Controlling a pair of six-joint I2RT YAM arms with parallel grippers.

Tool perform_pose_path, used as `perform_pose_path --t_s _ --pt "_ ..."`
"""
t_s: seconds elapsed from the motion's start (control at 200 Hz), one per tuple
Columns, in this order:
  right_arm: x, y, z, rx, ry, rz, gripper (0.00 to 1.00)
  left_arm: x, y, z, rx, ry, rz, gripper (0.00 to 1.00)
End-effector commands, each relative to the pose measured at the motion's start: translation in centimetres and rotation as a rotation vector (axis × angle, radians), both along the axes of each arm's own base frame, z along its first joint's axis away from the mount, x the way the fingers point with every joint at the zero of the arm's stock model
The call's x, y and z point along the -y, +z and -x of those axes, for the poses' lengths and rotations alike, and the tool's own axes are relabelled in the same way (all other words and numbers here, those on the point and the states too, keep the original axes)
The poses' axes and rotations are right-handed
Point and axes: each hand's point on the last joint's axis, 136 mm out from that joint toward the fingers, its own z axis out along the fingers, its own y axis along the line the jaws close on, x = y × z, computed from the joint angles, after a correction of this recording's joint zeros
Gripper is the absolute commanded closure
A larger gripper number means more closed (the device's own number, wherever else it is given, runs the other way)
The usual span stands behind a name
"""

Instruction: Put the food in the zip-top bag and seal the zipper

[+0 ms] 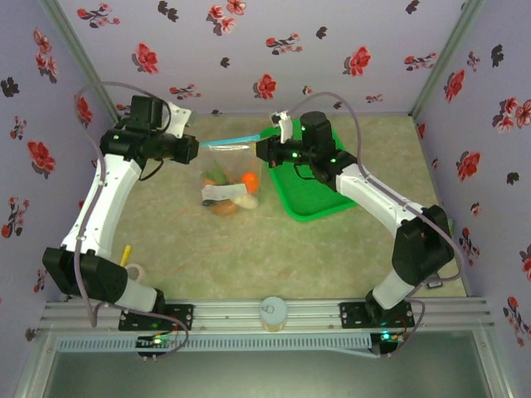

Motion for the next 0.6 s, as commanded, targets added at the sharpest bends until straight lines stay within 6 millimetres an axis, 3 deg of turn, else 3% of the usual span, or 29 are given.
perform_pose_path --t_s 0.0,0.595 --pt "1.9 0.5 -0.7 0.035 -0.086 0.041 1.00 -3.3 0.7 -0.1 0.038 0.137 -0.067 0.94" --pt "3.2 1.1 -0.9 0.032 -0.139 0.067 1.00 -6.4 -0.4 2.0 -0.022 0.194 -0.132 0.94"
